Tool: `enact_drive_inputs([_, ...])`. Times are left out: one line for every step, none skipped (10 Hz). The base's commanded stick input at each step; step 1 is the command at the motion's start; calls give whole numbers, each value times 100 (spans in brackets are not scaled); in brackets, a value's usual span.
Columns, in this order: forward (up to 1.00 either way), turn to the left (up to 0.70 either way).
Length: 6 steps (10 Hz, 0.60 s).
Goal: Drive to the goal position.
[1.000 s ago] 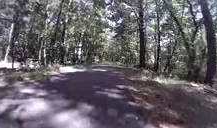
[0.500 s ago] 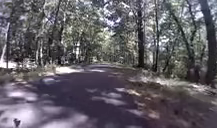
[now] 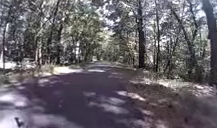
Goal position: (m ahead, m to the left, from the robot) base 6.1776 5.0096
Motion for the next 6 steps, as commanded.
enact_drive_inputs([45,0])
enact_drive_inputs([45,0])
enact_drive_inputs([45,0])
enact_drive_inputs([45,0])
enact_drive_inputs([45,0])
enact_drive_inputs([45,0])
